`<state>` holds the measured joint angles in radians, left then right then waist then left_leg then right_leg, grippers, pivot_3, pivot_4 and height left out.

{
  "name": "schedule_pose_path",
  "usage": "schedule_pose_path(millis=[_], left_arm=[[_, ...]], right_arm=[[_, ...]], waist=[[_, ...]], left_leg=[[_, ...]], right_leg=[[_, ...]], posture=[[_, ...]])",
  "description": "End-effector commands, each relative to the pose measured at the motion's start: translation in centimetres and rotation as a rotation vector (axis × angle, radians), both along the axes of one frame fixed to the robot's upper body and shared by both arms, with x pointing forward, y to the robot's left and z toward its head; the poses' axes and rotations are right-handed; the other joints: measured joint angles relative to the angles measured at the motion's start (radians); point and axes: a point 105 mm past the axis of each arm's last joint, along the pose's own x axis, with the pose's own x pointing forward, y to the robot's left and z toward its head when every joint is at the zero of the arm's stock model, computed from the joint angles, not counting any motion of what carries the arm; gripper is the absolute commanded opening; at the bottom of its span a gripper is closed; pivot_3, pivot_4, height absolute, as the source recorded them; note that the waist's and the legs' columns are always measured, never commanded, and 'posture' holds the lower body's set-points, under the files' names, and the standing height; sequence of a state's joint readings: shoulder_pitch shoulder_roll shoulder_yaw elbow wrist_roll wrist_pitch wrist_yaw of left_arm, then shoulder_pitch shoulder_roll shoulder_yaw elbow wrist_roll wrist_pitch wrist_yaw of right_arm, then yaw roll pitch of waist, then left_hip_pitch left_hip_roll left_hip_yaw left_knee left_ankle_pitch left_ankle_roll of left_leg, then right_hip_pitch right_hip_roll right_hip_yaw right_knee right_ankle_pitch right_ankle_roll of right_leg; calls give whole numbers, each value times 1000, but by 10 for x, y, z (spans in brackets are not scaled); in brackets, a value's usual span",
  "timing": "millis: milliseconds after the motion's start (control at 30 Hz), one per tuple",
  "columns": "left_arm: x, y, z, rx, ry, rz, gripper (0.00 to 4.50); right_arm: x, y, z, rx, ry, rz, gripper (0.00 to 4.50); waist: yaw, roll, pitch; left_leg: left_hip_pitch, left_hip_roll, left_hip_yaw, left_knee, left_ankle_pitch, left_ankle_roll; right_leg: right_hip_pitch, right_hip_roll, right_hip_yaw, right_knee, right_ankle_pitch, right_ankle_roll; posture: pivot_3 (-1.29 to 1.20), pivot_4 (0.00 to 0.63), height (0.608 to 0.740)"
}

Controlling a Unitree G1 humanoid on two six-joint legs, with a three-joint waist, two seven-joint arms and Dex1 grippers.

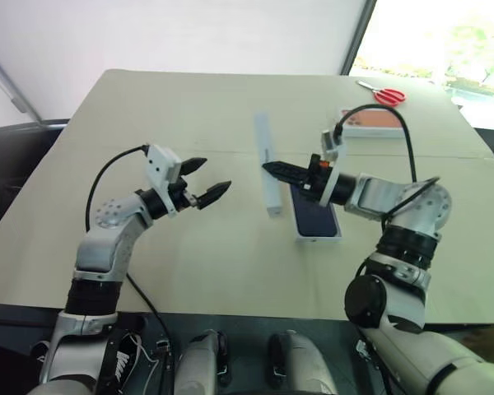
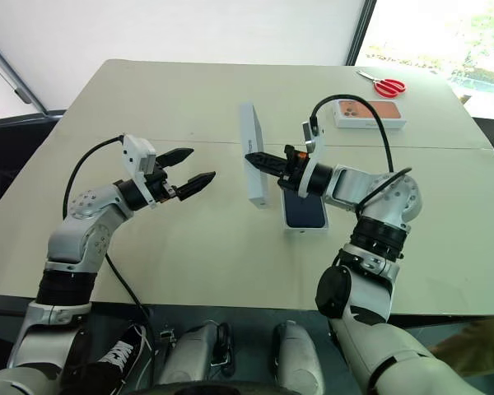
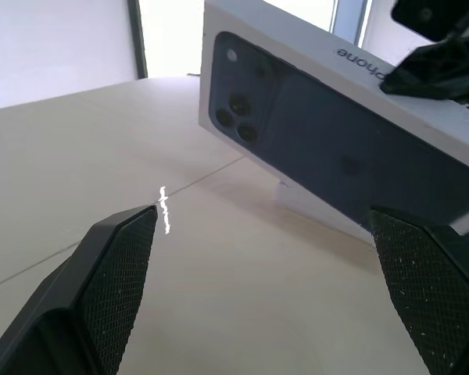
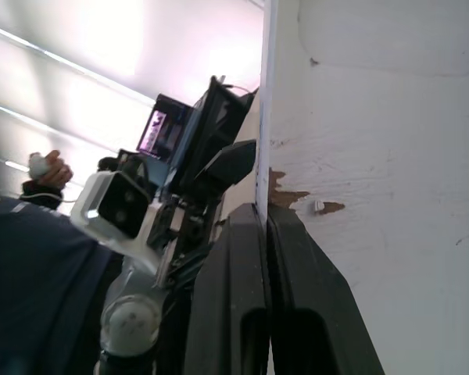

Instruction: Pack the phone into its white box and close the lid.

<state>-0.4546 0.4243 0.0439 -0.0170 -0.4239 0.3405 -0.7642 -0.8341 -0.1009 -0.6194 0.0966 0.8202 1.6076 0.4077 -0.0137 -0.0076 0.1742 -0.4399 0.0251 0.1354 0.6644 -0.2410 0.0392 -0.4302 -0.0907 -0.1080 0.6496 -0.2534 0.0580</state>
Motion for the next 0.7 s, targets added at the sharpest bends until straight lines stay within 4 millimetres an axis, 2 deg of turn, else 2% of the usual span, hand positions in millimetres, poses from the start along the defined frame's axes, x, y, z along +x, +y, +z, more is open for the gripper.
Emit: schedule_pose_path(millis=[33, 67, 300, 333, 400, 500, 600, 700], left_arm=[[-4, -6, 10, -19, -33, -8, 4005], [-5, -10, 7, -17, -21, -17, 3756], [4, -29, -13, 3, 2, 1, 337], [6, -33, -18, 12, 3, 8, 47], [13, -49, -26, -4, 33, 1, 47], [26, -60, -33, 15, 33, 43, 47], [35, -77, -27, -22, 25, 41, 47], [34, -90, -23, -41, 9, 7, 47]], right_arm=[[-3, -1, -6, 21, 31, 3, 0], [-3, -1, -10, 26, 49, -1, 0], [0, -7, -16, 78, 106, -49, 0], [0, -8, -18, 75, 113, -55, 0], [0, -10, -23, 85, 142, -65, 0], [0, -11, -27, 86, 171, -64, 0], [-4, -10, -31, 96, 193, -51, 0], [-4, -14, -32, 85, 205, -65, 0]], waist=[[-1, 0, 0], [-1, 0, 0], [-1, 0, 0], [-1, 0, 0], [3, 0, 0], [2, 0, 0], [0, 0, 0], [0, 0, 0]], left_leg=[[0, 0, 0, 0, 0, 0], [0, 0, 0, 0, 0, 0], [0, 1, 0, 0, 0, 0], [0, 1, 0, 0, 0, 0], [0, 0, 0, 0, 0, 0], [0, 0, 0, 0, -1, 1], [0, 1, 0, 0, -1, 2], [0, 1, 0, 0, -1, 3]], right_leg=[[0, 0, 0, 0, 0, 0], [0, 0, 0, 0, 0, 0], [0, 1, 0, 0, 0, 0], [0, 1, 0, 0, 0, 0], [0, 1, 0, 0, 0, 0], [0, 1, 0, 0, 0, 0], [0, 1, 0, 0, 0, 0], [0, 2, 0, 0, 0, 0]], posture=[[0, 150, 740], [0, 150, 740], [0, 150, 740], [0, 150, 740], [0, 150, 740], [0, 150, 740], [0, 150, 740], [0, 150, 740]])
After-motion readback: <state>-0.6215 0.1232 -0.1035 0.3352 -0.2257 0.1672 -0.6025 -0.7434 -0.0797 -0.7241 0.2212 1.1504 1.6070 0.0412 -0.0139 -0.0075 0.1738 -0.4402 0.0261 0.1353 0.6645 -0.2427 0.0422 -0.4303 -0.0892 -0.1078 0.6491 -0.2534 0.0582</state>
